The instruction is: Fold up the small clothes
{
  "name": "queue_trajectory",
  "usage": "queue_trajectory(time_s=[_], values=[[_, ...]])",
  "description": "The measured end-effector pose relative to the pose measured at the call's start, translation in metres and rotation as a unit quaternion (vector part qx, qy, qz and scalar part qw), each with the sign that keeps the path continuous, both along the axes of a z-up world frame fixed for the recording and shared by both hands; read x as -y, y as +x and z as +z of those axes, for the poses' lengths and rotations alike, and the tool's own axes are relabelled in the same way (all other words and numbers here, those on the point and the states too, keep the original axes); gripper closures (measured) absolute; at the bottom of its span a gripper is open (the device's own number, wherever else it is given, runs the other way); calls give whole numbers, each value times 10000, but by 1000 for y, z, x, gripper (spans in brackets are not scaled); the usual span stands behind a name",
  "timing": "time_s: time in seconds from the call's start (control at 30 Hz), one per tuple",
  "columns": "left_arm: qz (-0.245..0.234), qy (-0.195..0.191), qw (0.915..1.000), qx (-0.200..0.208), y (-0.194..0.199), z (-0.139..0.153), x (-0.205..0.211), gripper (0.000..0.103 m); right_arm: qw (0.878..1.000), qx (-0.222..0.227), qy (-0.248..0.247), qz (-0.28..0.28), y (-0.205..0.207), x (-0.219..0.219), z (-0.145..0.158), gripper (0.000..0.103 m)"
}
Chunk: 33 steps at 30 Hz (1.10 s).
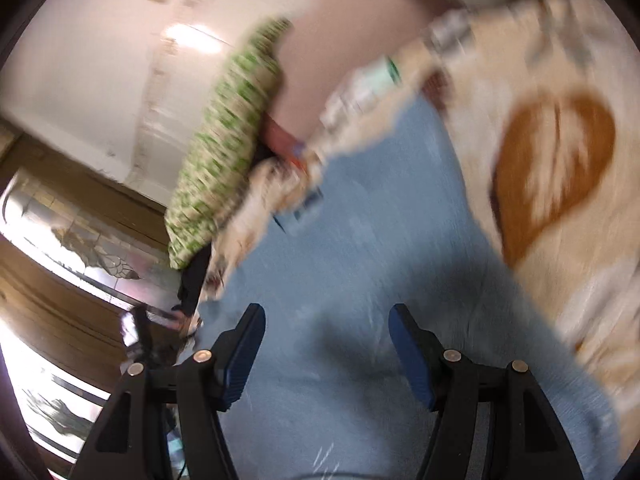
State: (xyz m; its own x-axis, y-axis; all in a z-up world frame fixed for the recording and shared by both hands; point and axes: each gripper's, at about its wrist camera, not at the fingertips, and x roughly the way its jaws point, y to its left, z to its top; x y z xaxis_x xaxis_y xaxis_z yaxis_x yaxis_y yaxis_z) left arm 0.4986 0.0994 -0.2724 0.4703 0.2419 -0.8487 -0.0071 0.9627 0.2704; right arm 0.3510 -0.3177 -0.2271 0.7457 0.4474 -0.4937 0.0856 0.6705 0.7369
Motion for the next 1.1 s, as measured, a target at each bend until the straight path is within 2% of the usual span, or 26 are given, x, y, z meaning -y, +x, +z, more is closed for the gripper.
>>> queue_trajectory(time_s=[0.07,0.13,0.2,0.27,0.33,0.4,0.43,0.47,0.53,0.57,0.63,0.73,0.83,0.97,1.03,1.1], values=[[-41,-225,9997,128,-8,5,3,101,9998,49,-213,4,2,-3,3,35],[-186,-520,9981,273,-16,14,11,101,9989,-356,-289,81,12,-7,-13,35],[-411,-469,9973,379,-24,21,25,101,9946,-929,-452,110,20,-9,-33,35],[-477,-351,9978,311,-26,26,34,101,9956,-869,-350,52,19,-6,-34,35],[-410,-839,9954,211,-33,29,33,101,9952,-921,-314,79,19,-4,-29,35],[-387,-1364,9899,-14,-40,24,32,97,9965,-816,-192,42,15,-2,-26,35],[-358,-1627,9859,-135,-46,20,34,86,9967,-795,-135,63,13,-1,-25,35],[-364,-1787,9831,-182,-51,19,37,67,9969,-778,-8,142,13,-2,-25,35],[-366,-2039,9779,-284,-60,15,46,46,9951,-787,496,342,12,-2,-28,35],[-328,-2196,9745,-324,-64,15,51,46,9927,-799,809,394,10,0,-30,35],[-474,-2479,9671,-330,-66,19,66,46,9925,-712,953,298,6,7,-29,35],[-915,-2319,9682,-215,-58,38,102,44,9940,-627,889,87,1,17,-24,35],[-1207,-2162,9683,-325,-44,42,139,40,9928,-644,1011,42,3,25,-26,35],[-1265,-2027,9675,-831,-34,6,173,40,9931,-673,958,36,9,32,-28,35],[-1157,-1869,9710,-939,-31,-15,180,40,9957,-663,650,-40,14,36,-30,35],[-1125,-1733,9749,-829,-32,-24,187,31,9945,-920,199,-454,16,47,-39,35]])
